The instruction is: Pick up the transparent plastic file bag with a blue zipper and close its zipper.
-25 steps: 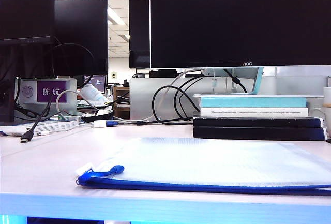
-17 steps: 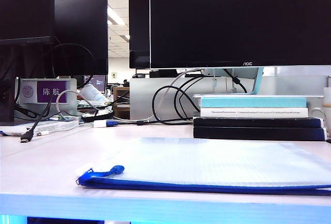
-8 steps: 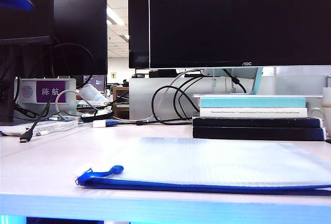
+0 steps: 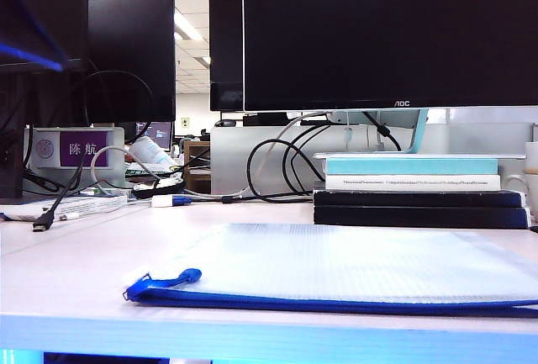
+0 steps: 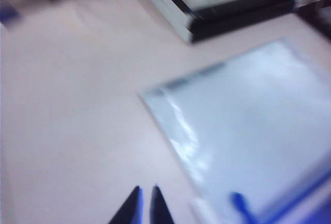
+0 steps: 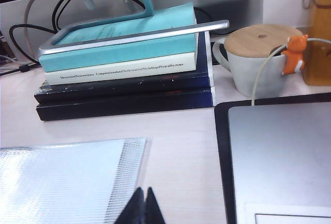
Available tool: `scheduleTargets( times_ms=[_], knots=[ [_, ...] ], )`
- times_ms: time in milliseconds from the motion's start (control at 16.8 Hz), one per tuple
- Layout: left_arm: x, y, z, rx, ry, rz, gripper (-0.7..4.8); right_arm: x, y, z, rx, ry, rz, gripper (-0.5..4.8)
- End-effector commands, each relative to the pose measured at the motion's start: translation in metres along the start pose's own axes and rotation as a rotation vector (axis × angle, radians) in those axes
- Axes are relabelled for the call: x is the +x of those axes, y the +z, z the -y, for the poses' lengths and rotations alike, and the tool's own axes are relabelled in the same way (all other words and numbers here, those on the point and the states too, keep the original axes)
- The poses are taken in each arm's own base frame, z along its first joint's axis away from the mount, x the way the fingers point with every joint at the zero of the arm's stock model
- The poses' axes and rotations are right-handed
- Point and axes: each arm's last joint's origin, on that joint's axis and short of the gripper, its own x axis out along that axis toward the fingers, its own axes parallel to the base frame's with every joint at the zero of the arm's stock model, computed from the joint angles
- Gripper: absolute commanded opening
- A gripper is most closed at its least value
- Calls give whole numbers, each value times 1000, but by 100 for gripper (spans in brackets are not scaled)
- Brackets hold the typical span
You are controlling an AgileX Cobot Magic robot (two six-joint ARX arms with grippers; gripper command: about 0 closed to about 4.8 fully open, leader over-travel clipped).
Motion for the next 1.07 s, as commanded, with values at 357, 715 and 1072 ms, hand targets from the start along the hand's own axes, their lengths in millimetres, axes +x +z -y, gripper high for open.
scheduleTargets(
  times_ms=[357,715,1072],
  knots=[
    [80,-42,9,-383,-210,-434,126,-1,7,-6,133,184,33,-5],
    [91,-53,21,-452,-187,-556,126,-3,11,-13,154,379,25,89],
    [125,-60,36,-444,-146,-648,126,-5,15,-20,197,514,27,91]
  ],
)
